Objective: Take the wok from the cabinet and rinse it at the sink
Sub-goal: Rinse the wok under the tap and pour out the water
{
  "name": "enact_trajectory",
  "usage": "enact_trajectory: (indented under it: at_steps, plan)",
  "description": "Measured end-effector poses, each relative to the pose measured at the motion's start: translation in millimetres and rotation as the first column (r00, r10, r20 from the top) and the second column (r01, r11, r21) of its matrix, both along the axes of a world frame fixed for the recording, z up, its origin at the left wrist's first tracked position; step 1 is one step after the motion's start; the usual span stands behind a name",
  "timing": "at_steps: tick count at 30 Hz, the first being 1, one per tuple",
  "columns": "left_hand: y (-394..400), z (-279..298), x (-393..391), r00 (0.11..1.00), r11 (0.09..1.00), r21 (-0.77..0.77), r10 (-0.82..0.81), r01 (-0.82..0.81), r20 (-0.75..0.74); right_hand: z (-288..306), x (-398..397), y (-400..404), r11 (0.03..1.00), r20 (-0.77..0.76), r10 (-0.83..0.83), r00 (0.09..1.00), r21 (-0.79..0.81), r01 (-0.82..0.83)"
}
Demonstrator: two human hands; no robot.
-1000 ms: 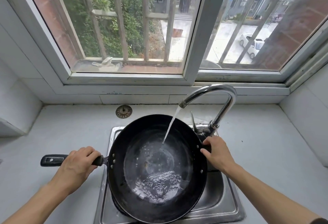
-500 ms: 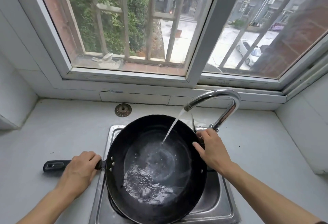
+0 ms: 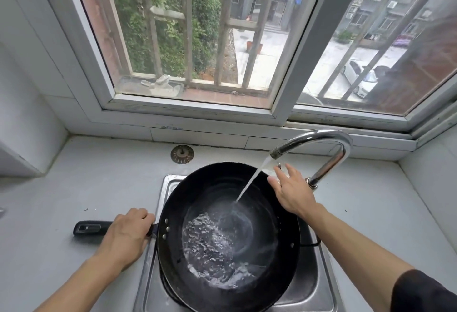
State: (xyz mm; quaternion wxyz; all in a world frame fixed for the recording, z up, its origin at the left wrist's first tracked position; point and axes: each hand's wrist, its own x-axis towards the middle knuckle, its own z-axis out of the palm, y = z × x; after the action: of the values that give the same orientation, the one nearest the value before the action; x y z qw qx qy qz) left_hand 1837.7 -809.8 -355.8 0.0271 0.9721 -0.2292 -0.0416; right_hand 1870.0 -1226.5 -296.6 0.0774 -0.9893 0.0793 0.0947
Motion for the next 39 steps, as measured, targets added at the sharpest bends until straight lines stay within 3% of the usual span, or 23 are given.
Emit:
enact_trajectory:
  at_steps: [4, 7, 10, 14, 16, 23, 29, 34, 39]
  plan:
    - [0.5, -0.9, -1.8, 1.000, 1.000, 0.000, 0.000, 0.000, -0.009, 2.6, -5.3, 1.6, 0.999, -0.007, -0.031, 0.999, 0.023, 0.032]
    - [0.6, -0.8, -1.4, 1.000, 1.000, -0.004, 0.010, -0.010, -0.003, 9.2, 2.4, 3.8, 0.981, -0.023, -0.128, 0.992, 0.147, 0.130]
    - [-0.4, -3.0, -1.2, 0.999, 0.999, -0.021, 0.033, -0.033, -0.007, 13.9, 1.5, 2.5, 0.980, -0.072, -0.094, 0.993, 0.166, 0.105]
    - [-0.9, -6.8, -2.0, 0.997, 0.997, -0.039, 0.063, -0.064, -0.037, 22.6, -25.2, -6.3, 0.978, 0.067, -0.049, 0.997, 0.205, 0.034]
    - [0.8, -7.6, -1.5, 0.994, 0.994, -0.056, 0.088, -0.091, -0.062, 25.6, -45.9, -12.2, 0.983, 0.111, 0.078, 0.991, 0.159, -0.095]
    - [6.2, -6.3, -2.0, 0.997, 0.996, -0.084, 0.020, -0.027, -0.076, 28.5, -92.2, -26.4, 0.945, -0.096, 0.325, 0.941, -0.015, -0.327]
    - [7.3, -2.0, 7.1, 0.983, 0.999, 0.012, 0.033, -0.031, -0.182, 35.2, -83.8, -26.9, 0.921, -0.205, 0.365, 0.908, -0.067, -0.385]
    - [1.8, 4.3, 13.8, 0.966, 0.997, 0.070, -0.001, 0.020, -0.259, 33.1, -82.5, -32.0, 0.900, -0.200, 0.379, 0.904, -0.148, -0.410]
    - [1.3, 4.3, 6.8, 0.975, 0.998, 0.058, 0.008, 0.005, -0.220, 29.2, -84.3, -30.1, 0.863, -0.210, 0.411, 0.887, -0.223, -0.452]
